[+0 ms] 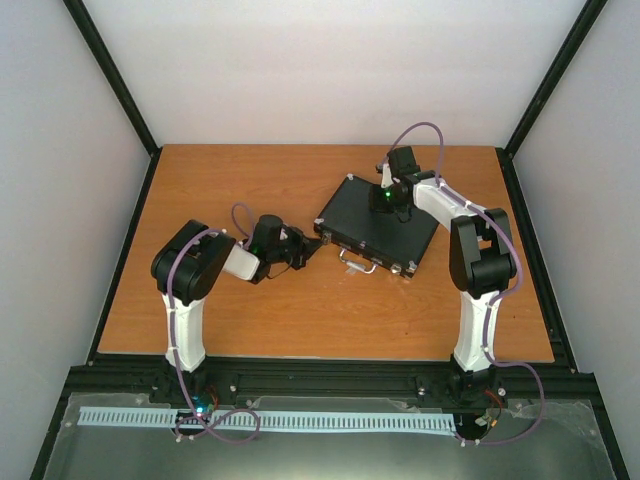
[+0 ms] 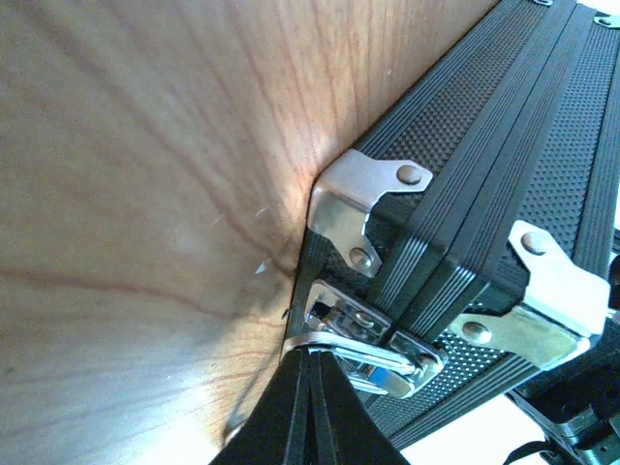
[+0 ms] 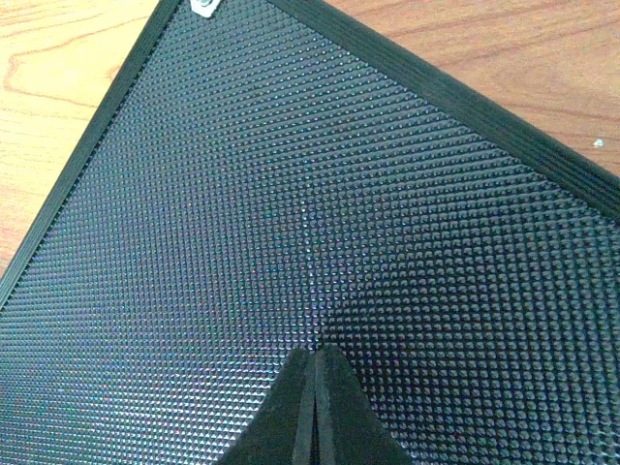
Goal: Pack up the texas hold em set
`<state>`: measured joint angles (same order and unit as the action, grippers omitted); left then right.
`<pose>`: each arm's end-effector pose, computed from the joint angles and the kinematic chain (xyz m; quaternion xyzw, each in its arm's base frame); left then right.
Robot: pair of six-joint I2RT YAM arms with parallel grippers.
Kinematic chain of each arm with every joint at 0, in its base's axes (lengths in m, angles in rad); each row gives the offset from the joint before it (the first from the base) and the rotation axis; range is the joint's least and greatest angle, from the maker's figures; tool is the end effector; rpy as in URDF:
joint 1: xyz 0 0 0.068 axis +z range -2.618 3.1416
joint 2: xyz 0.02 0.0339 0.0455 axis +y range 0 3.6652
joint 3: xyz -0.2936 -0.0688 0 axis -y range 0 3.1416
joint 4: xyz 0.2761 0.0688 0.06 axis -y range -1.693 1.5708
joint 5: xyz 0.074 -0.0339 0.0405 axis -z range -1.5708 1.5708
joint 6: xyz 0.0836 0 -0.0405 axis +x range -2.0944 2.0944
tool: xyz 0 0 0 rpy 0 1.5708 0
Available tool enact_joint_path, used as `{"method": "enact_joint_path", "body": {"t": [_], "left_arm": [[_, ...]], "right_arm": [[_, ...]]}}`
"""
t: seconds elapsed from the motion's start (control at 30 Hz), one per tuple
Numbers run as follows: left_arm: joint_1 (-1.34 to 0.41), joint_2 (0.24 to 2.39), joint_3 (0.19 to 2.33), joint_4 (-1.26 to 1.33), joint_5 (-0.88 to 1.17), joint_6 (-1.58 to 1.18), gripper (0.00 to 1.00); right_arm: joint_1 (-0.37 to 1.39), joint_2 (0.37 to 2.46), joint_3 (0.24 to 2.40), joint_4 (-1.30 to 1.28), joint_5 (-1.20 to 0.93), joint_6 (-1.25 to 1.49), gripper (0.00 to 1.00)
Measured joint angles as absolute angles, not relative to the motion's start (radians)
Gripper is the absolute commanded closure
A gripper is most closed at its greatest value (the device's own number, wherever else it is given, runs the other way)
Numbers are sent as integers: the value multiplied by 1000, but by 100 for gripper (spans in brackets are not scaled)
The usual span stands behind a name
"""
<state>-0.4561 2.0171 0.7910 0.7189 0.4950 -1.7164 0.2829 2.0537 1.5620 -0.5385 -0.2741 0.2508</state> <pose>0.3645 -0.2231 0.0671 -0.3920 0.7483 -0.5334 0.0422 0.4811 0.1634 0.1636 -0.0518 0.9539 0.1968 0.2204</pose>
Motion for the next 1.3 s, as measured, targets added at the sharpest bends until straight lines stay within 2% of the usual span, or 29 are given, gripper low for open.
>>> {"method": "enact_joint_path", "body": {"t": [0.73, 1.3], "left_arm": [[-458, 2027, 838, 639, 479, -1721, 99], [-469, 2081, 925, 620, 377, -1887, 99]], "right_arm": [[281, 2056, 1553, -508, -279, 251, 97], [268, 2056, 1498, -383, -310, 258, 97]]}}
